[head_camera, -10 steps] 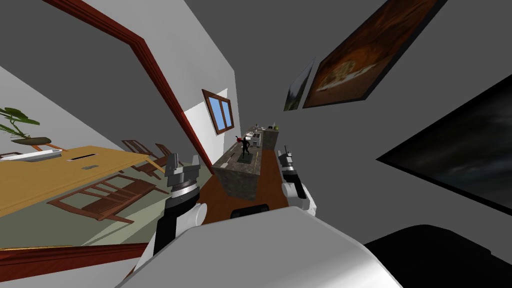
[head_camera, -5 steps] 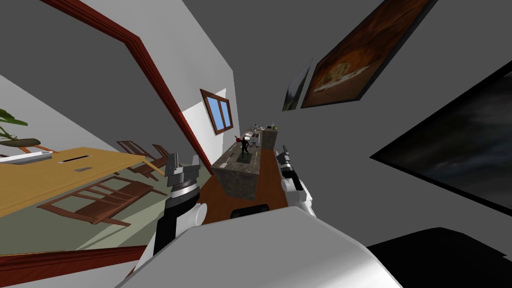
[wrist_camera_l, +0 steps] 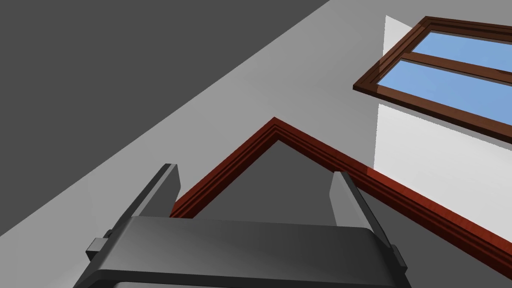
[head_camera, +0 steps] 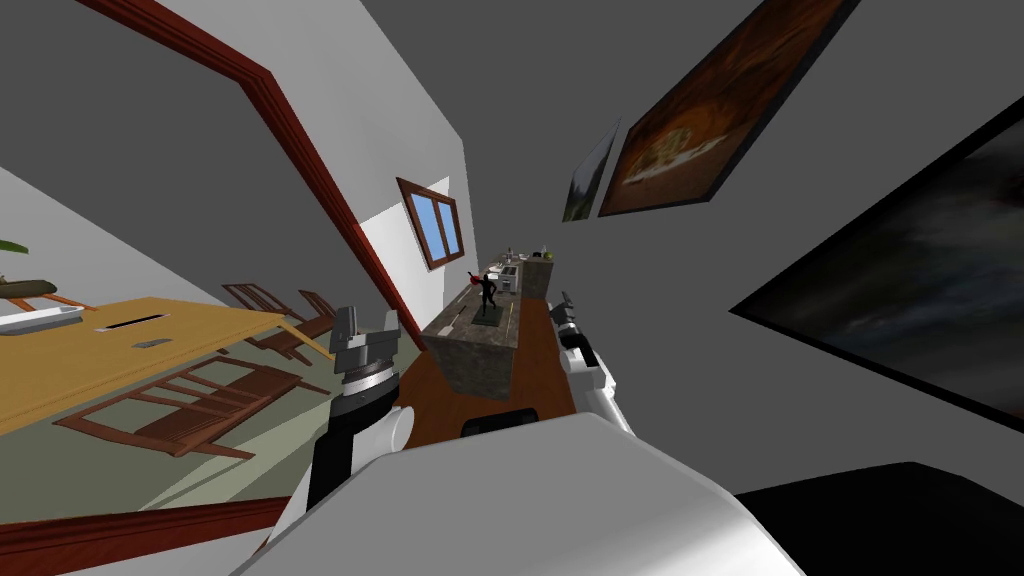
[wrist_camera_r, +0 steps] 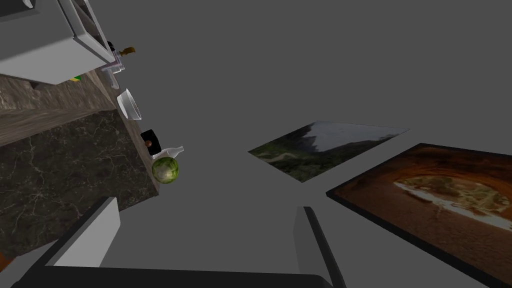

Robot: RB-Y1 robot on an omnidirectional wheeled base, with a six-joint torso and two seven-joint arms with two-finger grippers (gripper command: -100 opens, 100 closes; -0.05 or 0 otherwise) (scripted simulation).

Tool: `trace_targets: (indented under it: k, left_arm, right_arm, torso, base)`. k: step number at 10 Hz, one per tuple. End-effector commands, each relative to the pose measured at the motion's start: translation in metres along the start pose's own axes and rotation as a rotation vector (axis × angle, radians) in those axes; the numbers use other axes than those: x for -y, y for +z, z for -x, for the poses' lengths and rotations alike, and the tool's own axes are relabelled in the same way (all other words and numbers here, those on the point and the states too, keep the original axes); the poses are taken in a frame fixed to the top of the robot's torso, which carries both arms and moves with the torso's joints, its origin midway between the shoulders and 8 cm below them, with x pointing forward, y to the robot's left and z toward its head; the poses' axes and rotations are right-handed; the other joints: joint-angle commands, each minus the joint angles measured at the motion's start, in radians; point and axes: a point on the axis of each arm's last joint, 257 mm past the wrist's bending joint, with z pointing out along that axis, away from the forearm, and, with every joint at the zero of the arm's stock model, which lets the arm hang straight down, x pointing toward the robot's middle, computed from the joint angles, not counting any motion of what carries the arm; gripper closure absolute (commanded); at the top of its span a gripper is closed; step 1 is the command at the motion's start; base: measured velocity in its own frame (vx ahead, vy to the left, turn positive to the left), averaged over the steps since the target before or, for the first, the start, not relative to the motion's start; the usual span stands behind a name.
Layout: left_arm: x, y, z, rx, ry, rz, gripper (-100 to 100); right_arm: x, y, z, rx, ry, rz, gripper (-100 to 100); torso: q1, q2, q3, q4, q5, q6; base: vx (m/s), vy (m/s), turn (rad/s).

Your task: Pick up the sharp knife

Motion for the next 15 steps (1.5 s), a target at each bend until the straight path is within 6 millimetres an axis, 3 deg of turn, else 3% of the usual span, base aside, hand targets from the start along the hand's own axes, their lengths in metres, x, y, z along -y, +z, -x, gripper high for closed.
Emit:
trace_targets:
  k: [1, 3, 4, 5, 10, 15]
  left_arm:
    - [0.000, 0.000, 0.000, 0.000, 0.000, 0.000, 0]
    - [0.000, 0.000, 0.000, 0.000, 0.000, 0.000, 0]
    - [0.000, 0.000, 0.000, 0.000, 0.000, 0.000, 0]
    - [0.000, 0.000, 0.000, 0.000, 0.000, 0.000, 0]
    - [0.000, 0.000, 0.000, 0.000, 0.000, 0.000, 0]
    - [0.000, 0.000, 0.000, 0.000, 0.000, 0.000, 0]
  right_arm:
    - [0.011, 0.013, 0.007, 0.013, 0.074, -0.034, -100]
    - [0.021, 0.012, 0.013, 0.025, 0.074, -0.053, -100]
    - [0.026, 0.025, 0.018, 0.036, 0.141, -0.075, -100]
    - [0.036, 0.023, 0.024, 0.049, 0.140, -0.093, -100]
    - [0.068, 0.054, 0.049, 0.128, 0.345, -0.193, -100]
    - [0.108, 0.067, 0.073, 0.226, 0.498, -0.291, -100]
  torso:
    - [0.000, 0.000, 0.000, 0.000, 0.000, 0.000]
    - [0.000, 0.000, 0.000, 0.000, 0.000, 0.000]
    - [0.000, 0.000, 0.000, 0.000, 0.000, 0.000]
    - [0.000, 0.000, 0.000, 0.000, 0.000, 0.000]
    - [0.001, 0.000, 0.000, 0.000, 0.000, 0.000]
    - [0.003, -0.001, 0.000, 0.000, 0.001, 0.000]
  base:
    - [-0.006, 0.009, -0.044]
    - [-0.002, 0.005, -0.011]
    - [-0.004, 0.010, -0.037]
    - [-0.005, 0.012, -0.034]
    - [-0.002, 0.024, -0.034]
    - [0.004, 0.038, -0.027]
